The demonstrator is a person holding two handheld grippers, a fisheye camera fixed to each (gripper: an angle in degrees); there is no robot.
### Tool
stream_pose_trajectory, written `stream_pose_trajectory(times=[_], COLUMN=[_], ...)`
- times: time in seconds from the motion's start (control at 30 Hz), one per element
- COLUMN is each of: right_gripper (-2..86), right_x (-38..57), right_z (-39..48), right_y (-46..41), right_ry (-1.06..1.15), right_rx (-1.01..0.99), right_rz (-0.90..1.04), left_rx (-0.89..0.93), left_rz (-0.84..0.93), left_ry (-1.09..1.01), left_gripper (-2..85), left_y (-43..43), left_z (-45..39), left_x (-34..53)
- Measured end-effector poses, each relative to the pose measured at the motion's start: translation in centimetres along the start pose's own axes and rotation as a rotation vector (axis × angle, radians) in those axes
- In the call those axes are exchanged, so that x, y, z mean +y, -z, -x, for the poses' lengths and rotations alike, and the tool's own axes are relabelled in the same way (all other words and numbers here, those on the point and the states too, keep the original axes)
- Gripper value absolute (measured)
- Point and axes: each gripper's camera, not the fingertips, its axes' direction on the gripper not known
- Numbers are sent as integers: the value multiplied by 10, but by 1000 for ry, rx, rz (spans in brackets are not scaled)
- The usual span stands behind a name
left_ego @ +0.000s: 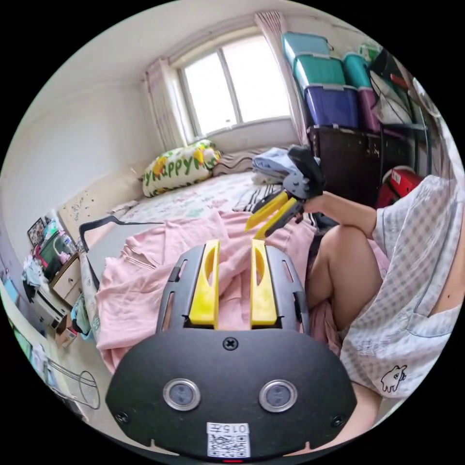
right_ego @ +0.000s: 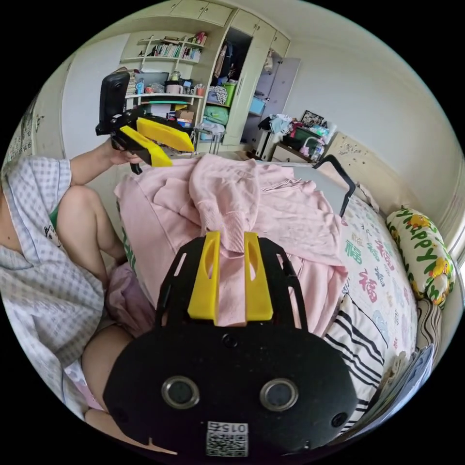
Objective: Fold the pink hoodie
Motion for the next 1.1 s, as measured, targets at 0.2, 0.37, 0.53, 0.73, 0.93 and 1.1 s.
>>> stream_pose_trajectory(times=[0.2, 0.37, 0.53, 0.73, 0.93, 1.1], right_gripper=[84, 75, 68, 31, 39, 79], right_x=[23, 31, 34, 45, 58, 53], right_z=[1, 0, 6, -2, -4, 24], right_y=[-9, -11, -14, -4, 12, 9], right_ry=[8, -26, -1, -70, -70, 88], right_rx=[45, 9, 5, 9, -25, -64], right_rz=[83, 57, 52, 23, -25, 29], left_rx=[-26, -128, -179, -210, -200, -201], left_rz=[259, 293, 373, 392, 397, 371], left_ry=[-11, -21, -30, -65, -51, -29], left_gripper=[131, 134, 131, 119, 113, 104], left_y=[-121, -166, -205, -218, -218, -213], left_z=[-62, -81, -92, -110, -111, -107], left_x=[-20, -29, -17, 1, 19, 25])
